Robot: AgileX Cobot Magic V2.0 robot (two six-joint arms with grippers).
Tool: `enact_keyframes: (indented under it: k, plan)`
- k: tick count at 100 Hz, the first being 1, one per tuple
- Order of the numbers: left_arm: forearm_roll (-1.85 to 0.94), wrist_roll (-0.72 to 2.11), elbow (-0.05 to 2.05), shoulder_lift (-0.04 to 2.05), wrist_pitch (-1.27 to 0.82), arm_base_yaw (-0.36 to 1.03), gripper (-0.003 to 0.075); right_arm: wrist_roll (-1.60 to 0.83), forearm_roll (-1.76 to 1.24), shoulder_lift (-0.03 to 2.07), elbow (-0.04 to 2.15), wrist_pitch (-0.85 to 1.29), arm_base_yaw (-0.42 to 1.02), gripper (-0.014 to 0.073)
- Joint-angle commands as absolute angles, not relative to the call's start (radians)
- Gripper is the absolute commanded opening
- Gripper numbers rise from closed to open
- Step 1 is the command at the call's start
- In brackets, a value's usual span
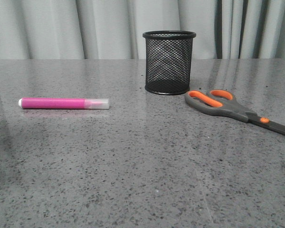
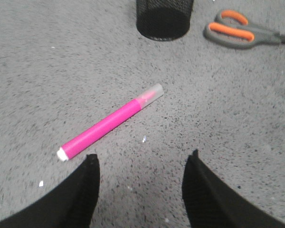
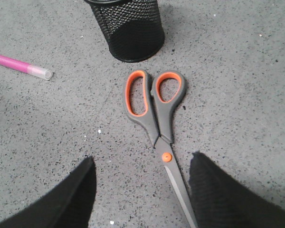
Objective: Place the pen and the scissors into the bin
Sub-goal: 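Lower the left gripper onto the pink marker and close on it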
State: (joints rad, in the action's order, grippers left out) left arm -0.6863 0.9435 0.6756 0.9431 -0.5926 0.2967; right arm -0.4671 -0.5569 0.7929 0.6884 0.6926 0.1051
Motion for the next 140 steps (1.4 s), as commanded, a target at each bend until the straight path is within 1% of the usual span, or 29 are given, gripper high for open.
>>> enact_keyframes:
  k: [1, 14, 33, 55, 80, 112, 119, 140]
  plan:
    - [-0.723, 1.01, 0.761, 1.024, -0.577, 0.313, 0.0366, -0.479, -0.572, 0.794, 0.725, 0.638, 0.107, 0.0391]
    - [-0.718, 1.134, 0.875, 1.17, -0.659, 0.313, 0.0366, -0.479, -0.572, 0.794, 0.725, 0.644, 0.107, 0.0391]
    - [-0.668, 1.369, 1.06, 1.381, -0.835, 0.313, 0.0366, -0.481, -0.572, 0.794, 0.725, 0.648, 0.107, 0.0391]
    - [-0.564, 1.425, 1.236, 1.557, -0.931, 0.313, 0.0366, -0.481, -0.572, 0.794, 0.725, 0.652, 0.107, 0.0391]
    - [-0.552, 1.491, 1.323, 1.652, -0.98, 0.313, 0.0366, -0.486, -0.572, 0.794, 0.725, 0.652, 0.107, 0.0391]
    - [-0.532, 1.491, 1.325, 1.701, -0.984, 0.313, 0.0365, -0.487, -0.572, 0.794, 0.725, 0.652, 0.107, 0.0391]
    - [-0.524, 1.491, 1.325, 1.703, -0.984, 0.313, 0.0344, -0.487, -0.572, 0.794, 0.725, 0.652, 0.107, 0.0391]
    - [-0.519, 1.491, 1.323, 1.714, -0.984, 0.313, 0.0212, -0.487, -0.572, 0.794, 0.725, 0.652, 0.107, 0.0391]
